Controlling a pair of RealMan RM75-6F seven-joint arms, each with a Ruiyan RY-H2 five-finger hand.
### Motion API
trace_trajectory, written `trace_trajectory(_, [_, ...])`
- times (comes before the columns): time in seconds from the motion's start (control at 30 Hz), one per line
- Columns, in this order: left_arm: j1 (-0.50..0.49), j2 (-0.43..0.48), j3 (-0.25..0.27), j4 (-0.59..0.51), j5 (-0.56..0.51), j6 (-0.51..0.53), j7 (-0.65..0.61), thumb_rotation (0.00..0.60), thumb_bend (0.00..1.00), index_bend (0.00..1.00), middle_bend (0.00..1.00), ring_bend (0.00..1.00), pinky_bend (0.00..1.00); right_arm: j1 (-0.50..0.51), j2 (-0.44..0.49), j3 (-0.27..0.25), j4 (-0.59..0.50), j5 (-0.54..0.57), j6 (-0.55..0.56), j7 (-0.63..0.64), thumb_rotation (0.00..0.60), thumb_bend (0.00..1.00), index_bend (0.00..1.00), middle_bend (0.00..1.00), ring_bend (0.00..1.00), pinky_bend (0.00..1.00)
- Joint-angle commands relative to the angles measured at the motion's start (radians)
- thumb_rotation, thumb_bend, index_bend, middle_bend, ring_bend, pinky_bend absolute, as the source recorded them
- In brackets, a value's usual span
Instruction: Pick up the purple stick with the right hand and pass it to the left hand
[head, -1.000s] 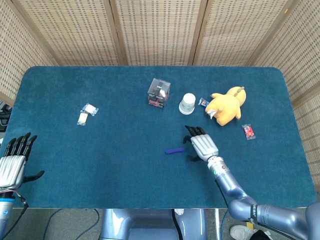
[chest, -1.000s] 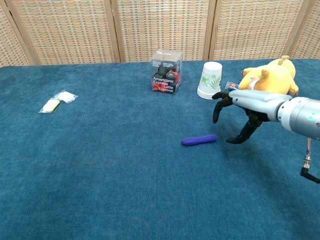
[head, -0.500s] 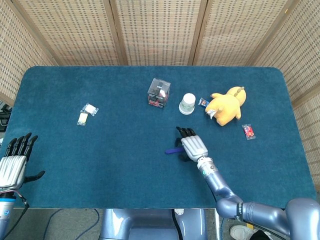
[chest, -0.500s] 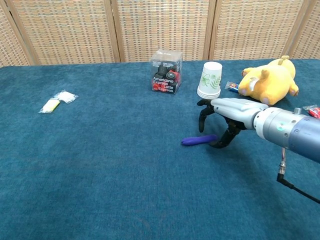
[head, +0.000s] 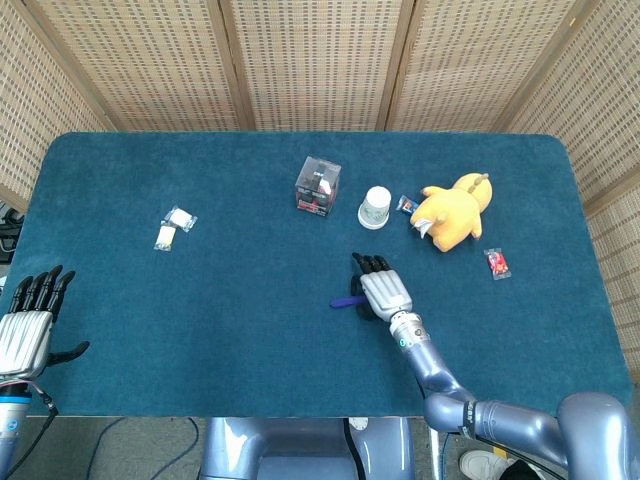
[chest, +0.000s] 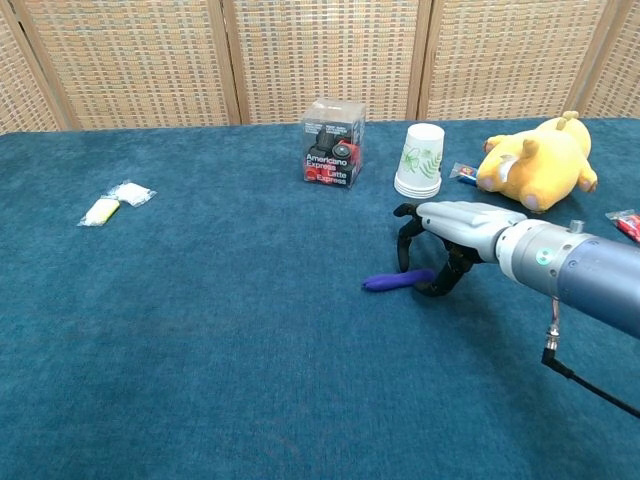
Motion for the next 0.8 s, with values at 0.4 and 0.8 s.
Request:
trace_trajectory(0.4, [0.000,0.000,0.001,-0.002,0.001,0.001,0.000,0.600,0.00,0.00,0.00,0.00,0.00,0.006,-0.016,-0.005,0.032,0.004,-0.004,0.015,0.600,0.55,0.53,0.00,0.00,0.00])
trace_trajectory(0.8, [0.000,-0.001,0.005,-0.009,0.005,0.004,0.008,0.600,0.00,0.00,0.00,0.00,0.00,0.003,-0.017,-0.010,0.041,0.006,-0.005,0.028,0.600,0.56,0.58,0.00,0.00,0.00])
